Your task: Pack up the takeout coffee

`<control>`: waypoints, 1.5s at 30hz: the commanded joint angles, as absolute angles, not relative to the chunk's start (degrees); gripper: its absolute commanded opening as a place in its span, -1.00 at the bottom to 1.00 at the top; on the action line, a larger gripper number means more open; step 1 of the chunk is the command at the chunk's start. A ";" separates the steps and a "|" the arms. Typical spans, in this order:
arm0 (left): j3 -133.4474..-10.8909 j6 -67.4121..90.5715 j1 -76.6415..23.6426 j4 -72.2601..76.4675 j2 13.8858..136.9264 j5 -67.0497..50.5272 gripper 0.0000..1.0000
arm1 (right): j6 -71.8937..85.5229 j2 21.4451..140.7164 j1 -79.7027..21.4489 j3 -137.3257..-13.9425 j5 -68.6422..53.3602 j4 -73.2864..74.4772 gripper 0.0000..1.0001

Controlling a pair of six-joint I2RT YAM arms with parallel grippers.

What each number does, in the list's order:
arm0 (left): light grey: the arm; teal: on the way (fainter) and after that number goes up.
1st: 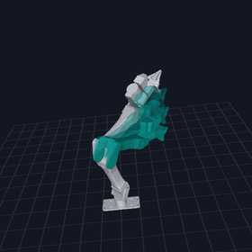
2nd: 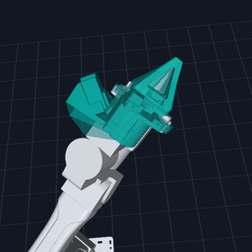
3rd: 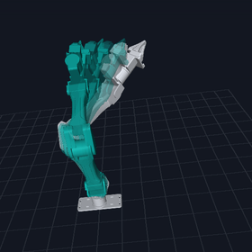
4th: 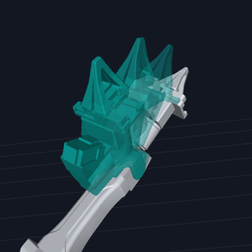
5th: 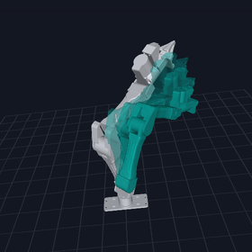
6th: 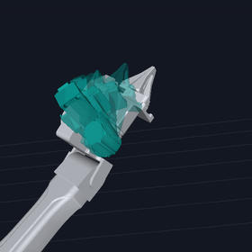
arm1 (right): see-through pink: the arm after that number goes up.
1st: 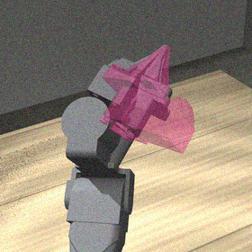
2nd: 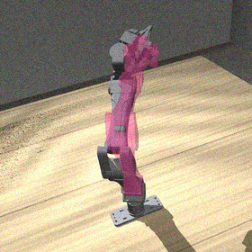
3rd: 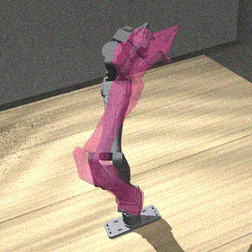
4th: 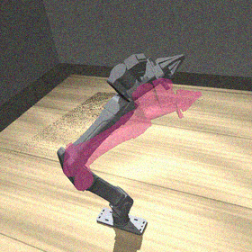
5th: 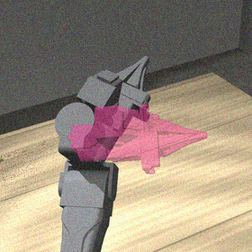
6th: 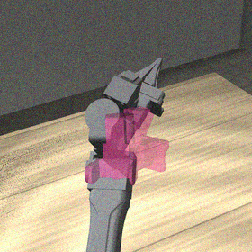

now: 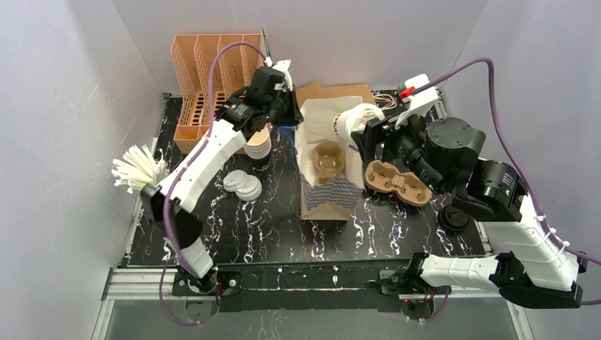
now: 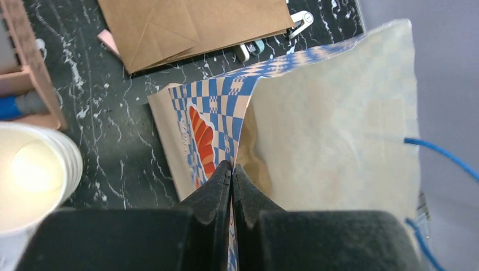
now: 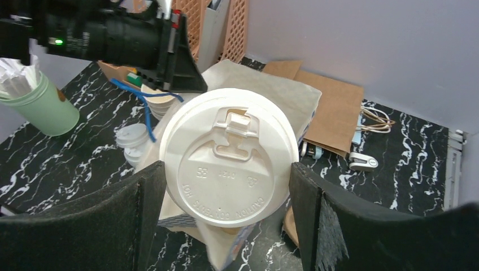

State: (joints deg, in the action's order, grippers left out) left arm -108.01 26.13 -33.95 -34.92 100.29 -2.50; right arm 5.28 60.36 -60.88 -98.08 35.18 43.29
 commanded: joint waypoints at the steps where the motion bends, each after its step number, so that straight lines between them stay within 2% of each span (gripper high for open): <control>1: -100.76 30.89 -34.36 -36.23 88.44 2.07 -1.00 | 8.01 60.92 -61.00 -101.60 30.45 44.87 0.15; 4: -94.03 34.44 -34.53 -34.96 82.49 2.72 -0.99 | 8.20 62.53 -61.01 -102.61 26.32 46.79 0.15; 9: -85.39 37.73 -34.63 -32.69 74.15 4.61 -0.83 | 9.67 65.53 -61.04 -104.20 22.45 47.04 0.15; 17: -79.73 45.20 -34.62 -30.58 70.77 4.45 -0.85 | 12.49 67.31 -61.07 -103.93 24.77 44.33 0.14; 19: -79.87 46.13 -34.63 -30.32 71.02 3.75 -0.69 | 13.24 67.00 -60.96 -103.05 26.60 44.16 0.14; 24: -85.87 39.54 -34.56 -34.38 72.98 7.58 0.18 | 11.59 64.42 -60.99 -98.88 30.37 39.34 0.12; 26: -88.67 35.21 -34.12 -35.98 74.41 9.12 0.42 | 9.59 64.34 -60.98 -98.20 32.72 37.58 0.12; 29: -93.67 25.68 -33.08 -38.05 77.88 8.84 0.56 | 4.55 63.74 -60.99 -94.78 35.70 33.18 0.13; 33: -99.67 10.70 -32.72 -39.52 83.18 7.79 0.62 | -1.54 62.03 -60.97 -88.98 41.01 24.03 0.13; 36: -104.24 -0.41 -32.52 -40.26 87.12 4.99 0.65 | 0.13 60.95 -60.96 -85.87 44.87 21.10 0.18; 39: -106.51 -7.07 -32.51 -39.18 90.81 0.74 0.65 | 5.96 58.79 -61.07 -82.05 46.29 22.61 0.12; 40: -106.93 -8.41 -32.52 -38.65 91.61 -2.83 0.86 | 8.64 58.36 -61.05 -81.65 46.67 24.48 0.12; 41: -107.15 -9.30 -32.52 -37.98 92.29 -6.58 0.95 | 11.23 58.04 -61.02 -81.43 46.56 27.47 0.12; 45: -105.27 -11.45 -32.52 -33.35 91.45 -14.16 0.96 | 21.69 56.41 -61.02 -81.63 48.56 36.67 0.11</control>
State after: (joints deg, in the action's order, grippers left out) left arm -105.08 -4.08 -32.69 -37.08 93.91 -3.25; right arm 10.39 59.18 -60.88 -80.75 44.25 30.55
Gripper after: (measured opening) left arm 0.978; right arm 0.827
